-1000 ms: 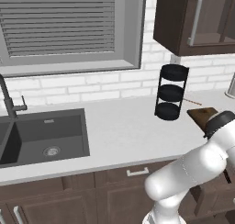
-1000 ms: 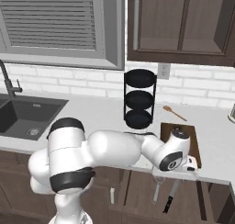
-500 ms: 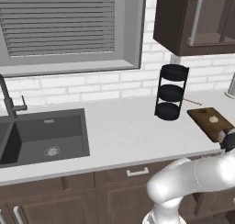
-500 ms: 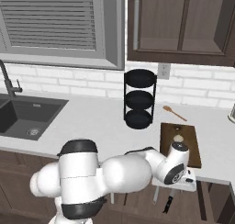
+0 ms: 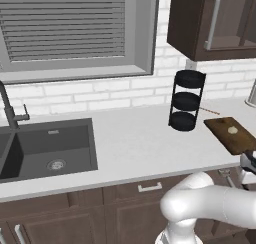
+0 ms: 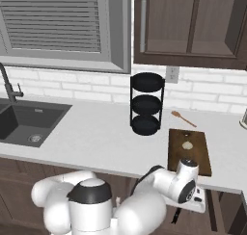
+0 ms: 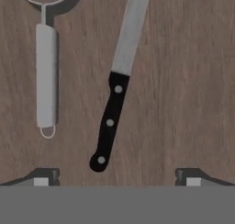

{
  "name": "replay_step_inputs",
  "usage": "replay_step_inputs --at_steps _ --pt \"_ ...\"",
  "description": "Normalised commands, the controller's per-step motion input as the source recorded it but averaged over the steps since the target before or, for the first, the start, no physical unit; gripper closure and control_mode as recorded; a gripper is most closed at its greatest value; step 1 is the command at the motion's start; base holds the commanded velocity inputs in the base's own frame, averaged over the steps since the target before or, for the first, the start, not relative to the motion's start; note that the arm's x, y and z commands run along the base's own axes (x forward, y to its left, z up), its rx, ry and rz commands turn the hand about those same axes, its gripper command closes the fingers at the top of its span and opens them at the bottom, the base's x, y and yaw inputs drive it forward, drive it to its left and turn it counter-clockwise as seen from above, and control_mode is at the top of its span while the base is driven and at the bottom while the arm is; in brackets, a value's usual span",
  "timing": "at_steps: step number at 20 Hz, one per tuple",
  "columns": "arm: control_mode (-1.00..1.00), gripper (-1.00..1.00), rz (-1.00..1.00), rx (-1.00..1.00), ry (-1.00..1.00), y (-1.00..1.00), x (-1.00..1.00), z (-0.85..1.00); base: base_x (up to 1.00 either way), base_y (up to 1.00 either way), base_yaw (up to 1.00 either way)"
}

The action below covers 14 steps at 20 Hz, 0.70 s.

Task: Place the appropriate cutting tool for cutting the garlic skin on the cutting board.

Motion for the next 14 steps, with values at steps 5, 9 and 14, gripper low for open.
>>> replay_step_inputs --at_steps 5,9,14 --pt "-1.00 -1.00 -0.01 0.00 0.17 0.00 -0.25 -0.30 0.00 0.00 0.00" --pt "-1.00 -1.00 0.00 0.00 0.15 0.00 -0.22 -0.23 0.00 0.00 0.00" --pt "-1.00 -1.00 0.00 0.00 0.09 0.00 -0.17 -0.16 0.00 0.00 0.00"
